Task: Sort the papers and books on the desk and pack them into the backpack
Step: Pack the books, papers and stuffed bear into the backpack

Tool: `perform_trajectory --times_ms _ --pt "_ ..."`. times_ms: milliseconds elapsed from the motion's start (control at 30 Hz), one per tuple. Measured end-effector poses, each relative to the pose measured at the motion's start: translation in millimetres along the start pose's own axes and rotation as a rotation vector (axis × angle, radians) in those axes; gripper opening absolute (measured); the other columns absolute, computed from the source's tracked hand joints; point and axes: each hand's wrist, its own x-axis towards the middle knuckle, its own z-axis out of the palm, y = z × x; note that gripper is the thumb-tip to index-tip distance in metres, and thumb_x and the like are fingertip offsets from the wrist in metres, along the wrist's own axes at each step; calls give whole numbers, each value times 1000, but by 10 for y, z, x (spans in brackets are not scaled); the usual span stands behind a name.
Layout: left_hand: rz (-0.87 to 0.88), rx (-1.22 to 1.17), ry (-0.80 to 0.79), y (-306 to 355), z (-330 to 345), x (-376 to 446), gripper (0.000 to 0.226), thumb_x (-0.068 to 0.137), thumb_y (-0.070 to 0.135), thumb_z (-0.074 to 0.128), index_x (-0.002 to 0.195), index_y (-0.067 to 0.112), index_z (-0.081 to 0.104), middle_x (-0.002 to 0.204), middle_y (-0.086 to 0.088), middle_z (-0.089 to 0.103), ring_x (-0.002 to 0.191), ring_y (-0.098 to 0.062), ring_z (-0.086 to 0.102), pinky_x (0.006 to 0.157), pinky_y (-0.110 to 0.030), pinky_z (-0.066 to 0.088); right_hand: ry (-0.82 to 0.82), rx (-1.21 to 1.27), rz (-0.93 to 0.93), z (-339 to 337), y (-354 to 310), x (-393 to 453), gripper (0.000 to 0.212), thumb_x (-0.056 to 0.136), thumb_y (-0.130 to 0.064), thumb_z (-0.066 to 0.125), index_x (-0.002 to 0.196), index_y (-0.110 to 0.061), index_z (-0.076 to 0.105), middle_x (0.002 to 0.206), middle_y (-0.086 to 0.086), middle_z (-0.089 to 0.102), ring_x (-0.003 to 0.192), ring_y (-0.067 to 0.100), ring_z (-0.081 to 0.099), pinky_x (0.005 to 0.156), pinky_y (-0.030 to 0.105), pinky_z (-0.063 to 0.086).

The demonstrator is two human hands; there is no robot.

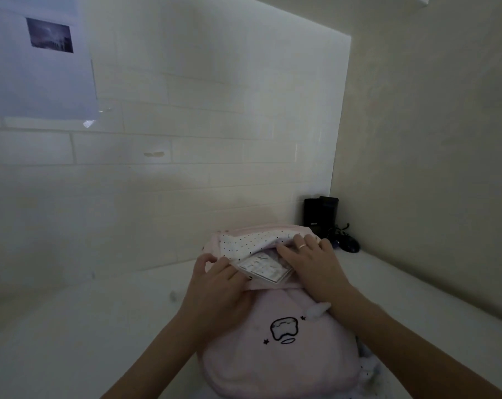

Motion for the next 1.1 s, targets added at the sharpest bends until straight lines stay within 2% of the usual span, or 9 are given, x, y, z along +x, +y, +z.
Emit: perform_trajectory --times_ms 100,200,267,433,600,733,833,933,1100 --pt "-95 -144 -98 -135 37 -121 30 79 42 49 84 23 71 83 9 71 93 -12 50 82 -28 30 -176 35 -37 -90 9 -48 61 69 -30 75 126 -28 53 104 8 60 89 27 56 72 40 45" --pt "-162 -248 -205 -168 125 -208 41 77 40 47 110 24 66 104 4 70 114 -13 42 91 -27 28 -211 444 -178 -302 -163 6 65 80 -10 60 137 -33 40 133 6 48 120 28 45 94 44 39" --pt "-142 -242 -257 -103 175 -210 40 72 35 47 106 23 65 111 1 68 120 -17 41 101 -33 32 -210 637 -332 -448 -393 56 61 87 -8 54 140 -35 38 144 2 44 127 25 44 101 42 39" --pt "7 93 -288 -269 60 -181 23 70 34 45 72 24 66 75 9 65 83 -21 55 88 -39 32 -250 646 -342 -308 -547 101 49 99 -15 33 145 -33 36 151 2 39 136 29 40 108 40 34" --pt "150 153 -210 -563 -96 -158 31 72 28 45 93 28 68 71 11 66 75 -20 41 70 -34 29 -261 627 -395 -242 -434 -128 54 86 3 49 133 -23 55 138 5 55 126 29 52 102 45 42" --pt "175 153 -238 -461 -233 -12 30 75 34 43 81 27 72 54 10 59 68 -17 44 64 -32 26 -253 643 -365 -175 -427 -164 45 84 -2 47 123 -16 63 128 10 62 116 30 60 94 46 49" --pt "134 98 -299 -374 -221 -48 30 75 35 43 75 25 72 50 7 56 66 -17 43 59 -31 23 -248 665 -279 -246 -556 -23 45 84 -13 41 122 -15 64 124 12 65 104 33 65 85 43 53" --pt "7 -17 -309 -357 -242 -31 34 74 36 42 69 24 73 49 4 43 58 -14 36 53 -23 20 -210 670 -176 -328 -592 98 47 88 -3 46 133 -13 55 132 14 58 116 35 57 95 43 45" --pt "-186 -306 -293 -382 -317 95 52 70 46 35 92 26 77 65 5 35 61 7 30 56 -8 22 -249 616 -83 -392 -502 155 51 93 -3 45 142 -17 44 140 14 50 127 32 47 101 40 37"
